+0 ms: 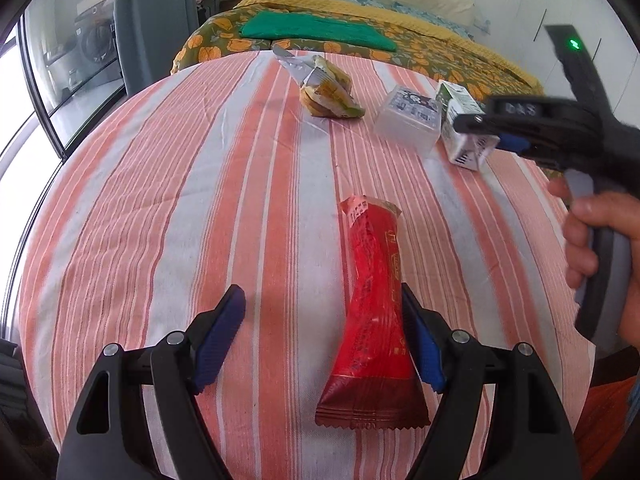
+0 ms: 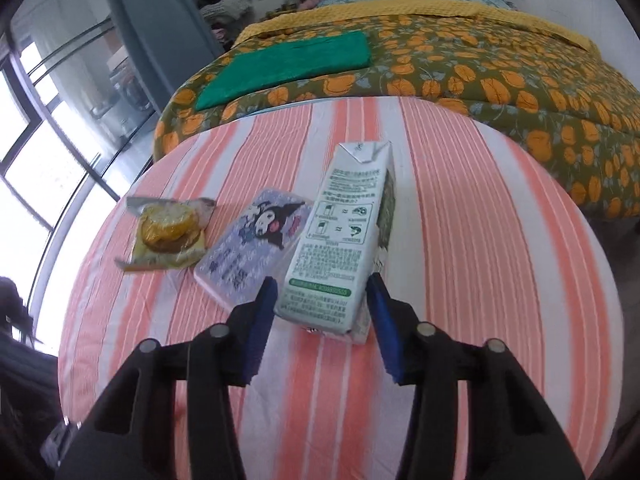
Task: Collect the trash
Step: 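Lift the red wrapper with left tool while right tool lifts the milk carton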
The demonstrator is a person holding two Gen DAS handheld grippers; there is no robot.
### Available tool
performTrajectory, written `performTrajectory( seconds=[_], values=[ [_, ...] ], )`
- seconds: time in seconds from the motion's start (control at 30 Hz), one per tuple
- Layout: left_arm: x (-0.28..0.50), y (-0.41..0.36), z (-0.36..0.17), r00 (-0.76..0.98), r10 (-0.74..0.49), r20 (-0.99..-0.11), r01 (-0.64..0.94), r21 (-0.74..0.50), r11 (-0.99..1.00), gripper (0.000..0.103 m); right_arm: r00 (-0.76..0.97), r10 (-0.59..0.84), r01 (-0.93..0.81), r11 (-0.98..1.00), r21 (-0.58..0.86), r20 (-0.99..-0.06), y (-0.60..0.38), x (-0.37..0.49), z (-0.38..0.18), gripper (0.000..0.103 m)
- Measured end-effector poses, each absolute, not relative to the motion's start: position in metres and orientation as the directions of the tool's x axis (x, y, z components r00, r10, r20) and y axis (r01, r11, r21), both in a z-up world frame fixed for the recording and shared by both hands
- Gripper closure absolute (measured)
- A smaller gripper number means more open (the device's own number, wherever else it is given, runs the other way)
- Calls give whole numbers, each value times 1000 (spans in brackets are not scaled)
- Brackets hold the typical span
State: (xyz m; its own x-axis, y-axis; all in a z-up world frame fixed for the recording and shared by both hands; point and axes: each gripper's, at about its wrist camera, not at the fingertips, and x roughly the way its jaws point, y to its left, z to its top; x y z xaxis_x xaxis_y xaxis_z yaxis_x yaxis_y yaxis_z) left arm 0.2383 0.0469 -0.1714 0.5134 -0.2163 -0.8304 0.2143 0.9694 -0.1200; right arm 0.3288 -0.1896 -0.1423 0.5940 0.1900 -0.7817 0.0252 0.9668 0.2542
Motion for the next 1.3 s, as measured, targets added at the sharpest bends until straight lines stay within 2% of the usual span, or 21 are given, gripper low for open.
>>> performTrajectory(
  seconds=[0.13,0.3,0.4,0.53,0.73,0.77,0.8,0.83,0.97,1.03,1.13,1.3],
  values=[
    [237,45,-172,516,-208,-831,218,-107,970,27,585,289,-60,947,315,-758,-202,296,-133,58],
    [231,37,-175,522,-181,-834,242,-59,969,27,519,463,-128,873,470,-718,-224,244,-132,59],
    [229,31,-177,526,-165,-834,256,-30,966,25,485,521,-92,829,552,-702,-245,223,-142,59],
    [222,26,-177,526,-176,-832,284,-23,959,25,524,521,18,784,620,-674,-289,214,-151,59],
    [206,11,-178,507,-235,-829,367,-39,929,25,555,374,53,875,481,-743,-306,205,-143,57],
    [203,7,-177,505,-243,-828,378,-41,925,24,564,344,48,894,446,-751,-305,202,-141,43],
    [200,5,-177,501,-257,-826,392,-48,919,24,572,317,43,909,414,-757,-303,199,-139,22],
    [198,2,-177,482,-294,-826,415,-80,906,24,584,296,36,921,388,-756,-300,193,-137,17],
    [190,2,-167,452,-390,-802,470,-158,868,24,586,265,-54,956,289,-766,-274,182,-138,14],
    [190,14,-159,495,-381,-781,433,-158,888,24,590,227,-81,971,223,-775,-262,177,-140,10],
    [195,37,-153,516,-403,-756,356,-238,903,23,615,163,-78,986,145,-772,-249,174,-143,8],
    [203,48,-154,516,-405,-755,294,-288,911,21,613,143,-116,989,90,-777,-234,179,-148,7]
  ],
)
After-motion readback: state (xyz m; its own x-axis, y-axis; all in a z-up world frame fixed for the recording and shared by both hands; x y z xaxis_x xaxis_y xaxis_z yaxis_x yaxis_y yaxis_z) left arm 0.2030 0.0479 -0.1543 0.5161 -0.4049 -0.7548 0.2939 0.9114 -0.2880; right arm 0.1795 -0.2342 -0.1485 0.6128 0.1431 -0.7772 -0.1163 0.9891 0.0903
